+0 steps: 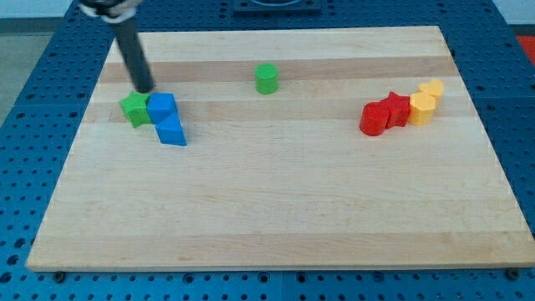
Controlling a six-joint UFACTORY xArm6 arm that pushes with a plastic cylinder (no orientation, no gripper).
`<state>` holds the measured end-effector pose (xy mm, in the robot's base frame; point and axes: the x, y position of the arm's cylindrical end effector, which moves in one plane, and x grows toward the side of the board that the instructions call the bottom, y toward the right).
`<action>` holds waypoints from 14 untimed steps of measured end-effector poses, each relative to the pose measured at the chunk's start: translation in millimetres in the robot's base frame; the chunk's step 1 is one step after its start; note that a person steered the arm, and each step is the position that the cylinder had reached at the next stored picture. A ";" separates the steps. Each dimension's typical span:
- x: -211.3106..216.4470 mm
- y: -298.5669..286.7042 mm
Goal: Keep the green star to the left of the green circle
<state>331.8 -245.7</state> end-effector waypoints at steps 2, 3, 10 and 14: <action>-13.2 -43.2; 15.9 -41.2; -46.2 37.9; -68.7 79.1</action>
<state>263.0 -166.6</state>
